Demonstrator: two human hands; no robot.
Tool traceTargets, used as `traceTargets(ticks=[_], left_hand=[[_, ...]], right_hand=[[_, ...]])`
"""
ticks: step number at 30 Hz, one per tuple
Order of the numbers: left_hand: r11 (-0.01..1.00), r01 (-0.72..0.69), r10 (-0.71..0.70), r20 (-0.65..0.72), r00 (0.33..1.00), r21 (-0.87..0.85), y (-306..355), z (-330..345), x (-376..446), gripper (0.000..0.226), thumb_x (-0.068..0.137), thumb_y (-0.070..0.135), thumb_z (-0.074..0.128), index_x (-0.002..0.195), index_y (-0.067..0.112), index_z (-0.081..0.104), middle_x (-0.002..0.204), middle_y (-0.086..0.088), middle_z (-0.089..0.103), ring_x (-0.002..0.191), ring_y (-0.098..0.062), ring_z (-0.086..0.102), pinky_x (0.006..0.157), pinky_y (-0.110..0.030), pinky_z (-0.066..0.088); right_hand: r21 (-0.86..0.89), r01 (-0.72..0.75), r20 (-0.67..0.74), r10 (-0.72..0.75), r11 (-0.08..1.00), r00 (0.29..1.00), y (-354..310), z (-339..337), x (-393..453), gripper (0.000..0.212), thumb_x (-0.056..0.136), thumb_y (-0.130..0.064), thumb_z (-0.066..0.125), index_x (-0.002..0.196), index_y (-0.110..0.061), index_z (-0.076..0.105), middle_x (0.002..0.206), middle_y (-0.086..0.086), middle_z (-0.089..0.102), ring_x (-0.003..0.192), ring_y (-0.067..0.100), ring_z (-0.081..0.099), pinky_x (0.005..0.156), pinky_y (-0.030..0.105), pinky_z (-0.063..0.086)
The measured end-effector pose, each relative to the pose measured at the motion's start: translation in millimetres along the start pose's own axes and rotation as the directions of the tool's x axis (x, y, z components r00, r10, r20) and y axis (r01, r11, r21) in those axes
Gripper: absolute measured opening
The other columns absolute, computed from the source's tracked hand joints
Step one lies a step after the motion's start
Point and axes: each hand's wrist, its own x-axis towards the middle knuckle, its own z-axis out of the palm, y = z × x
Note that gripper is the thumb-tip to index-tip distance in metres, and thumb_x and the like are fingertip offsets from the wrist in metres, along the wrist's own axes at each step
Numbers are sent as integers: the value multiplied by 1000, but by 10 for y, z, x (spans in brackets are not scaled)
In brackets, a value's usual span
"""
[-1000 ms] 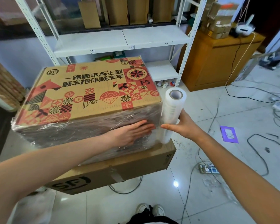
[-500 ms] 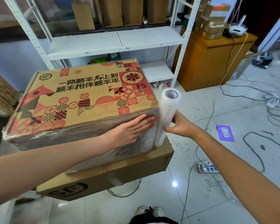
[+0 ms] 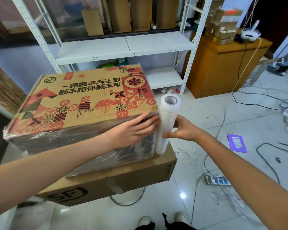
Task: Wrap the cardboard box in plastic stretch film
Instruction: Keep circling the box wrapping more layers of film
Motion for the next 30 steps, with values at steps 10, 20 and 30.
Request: traceTargets(ticks=[10,20,30], left_hand=[[929,267,-318,-180,931,-257,139,-197,151,40,89,23,52,124,5,54,130,-12,50,125,-25,44,111,-43,27],[332,819,-922,22,386,-467,323,-498,615,38,80,25,50,112,6,43,111,-10,40,97,-27,43,86,-37,39],[116,876,-984,65,165,-468,460,-509,841,36,77,21,48,109,7,41,110,-9,41,96,-27,43,85,-36,35]], right_hand=[[-23,106,271,-95,994,958,56,-134,113,53,72,-15,82,116,-25,55,106,-14,62,100,-1,59,85,20,49],[0,217,273,-208,976,939,100,-81,163,77,69,-33,83,134,-27,42,127,-6,55,116,14,53,95,44,50],[-8,267,270,-255,964,929,144,-121,189,73,62,-37,86,126,-24,52,118,-6,62,107,13,59,91,45,52]])
